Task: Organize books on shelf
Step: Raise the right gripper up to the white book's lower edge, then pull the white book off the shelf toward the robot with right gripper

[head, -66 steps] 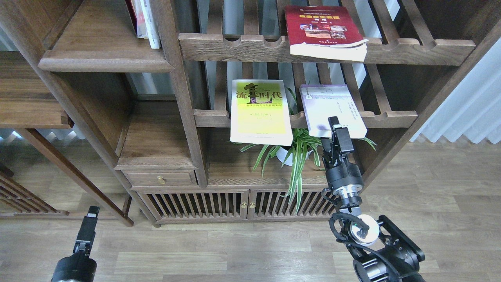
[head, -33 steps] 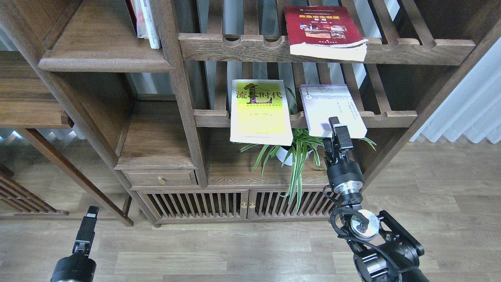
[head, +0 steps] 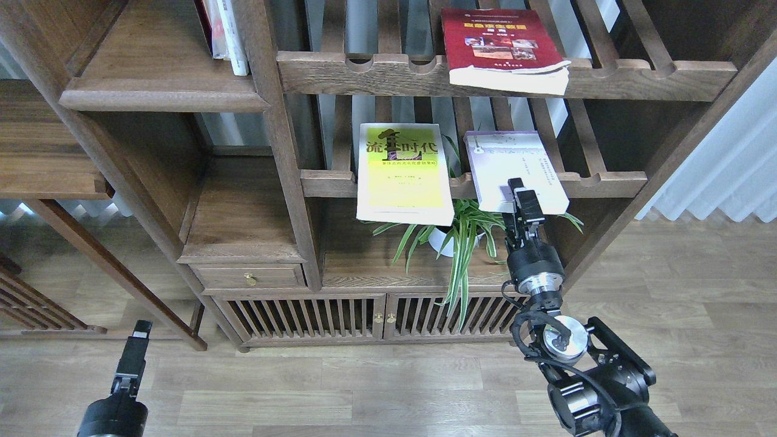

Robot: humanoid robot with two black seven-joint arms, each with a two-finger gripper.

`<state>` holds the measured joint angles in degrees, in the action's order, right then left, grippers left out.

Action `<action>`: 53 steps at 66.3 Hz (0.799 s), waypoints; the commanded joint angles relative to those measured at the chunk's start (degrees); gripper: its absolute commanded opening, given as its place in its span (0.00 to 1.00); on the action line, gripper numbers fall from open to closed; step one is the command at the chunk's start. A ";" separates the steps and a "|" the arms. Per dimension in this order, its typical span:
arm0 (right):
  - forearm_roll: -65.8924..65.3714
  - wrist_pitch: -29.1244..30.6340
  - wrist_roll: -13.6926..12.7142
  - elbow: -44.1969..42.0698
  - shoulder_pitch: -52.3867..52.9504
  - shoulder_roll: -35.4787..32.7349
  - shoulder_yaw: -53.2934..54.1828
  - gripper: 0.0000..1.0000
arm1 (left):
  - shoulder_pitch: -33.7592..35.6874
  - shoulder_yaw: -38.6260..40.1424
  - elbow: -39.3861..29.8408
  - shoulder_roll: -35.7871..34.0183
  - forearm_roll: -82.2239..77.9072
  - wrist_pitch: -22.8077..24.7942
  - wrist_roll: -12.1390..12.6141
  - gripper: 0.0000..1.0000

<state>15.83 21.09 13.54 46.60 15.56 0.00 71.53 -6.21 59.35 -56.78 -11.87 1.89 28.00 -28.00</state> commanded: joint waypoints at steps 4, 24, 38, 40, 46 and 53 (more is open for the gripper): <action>-0.01 0.00 0.09 -0.45 0.53 0.00 1.68 0.68 | -0.03 0.06 0.00 0.00 -0.04 0.00 0.00 1.00; 0.17 0.18 1.67 -0.37 0.26 0.00 2.39 0.53 | -0.20 0.41 0.00 -0.09 0.05 0.00 0.00 1.00; 0.17 0.26 1.49 -0.28 0.26 0.00 2.04 0.34 | -0.29 0.68 0.09 -0.09 0.05 0.00 0.00 1.00; 0.35 0.35 1.58 -0.19 0.09 0.00 2.04 0.28 | -0.29 0.68 0.00 -0.09 0.05 0.00 0.00 1.00; 0.61 0.62 1.58 -0.10 0.00 0.00 1.68 0.22 | -0.29 0.76 0.09 -0.17 0.05 0.00 0.00 1.00; 0.61 1.05 1.49 0.25 -0.26 0.00 1.33 0.15 | -0.29 0.76 0.09 -0.17 0.05 0.00 0.00 1.00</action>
<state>16.41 21.62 15.12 46.51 15.51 0.00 73.15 -6.50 60.10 -56.70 -12.02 1.93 28.00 -28.00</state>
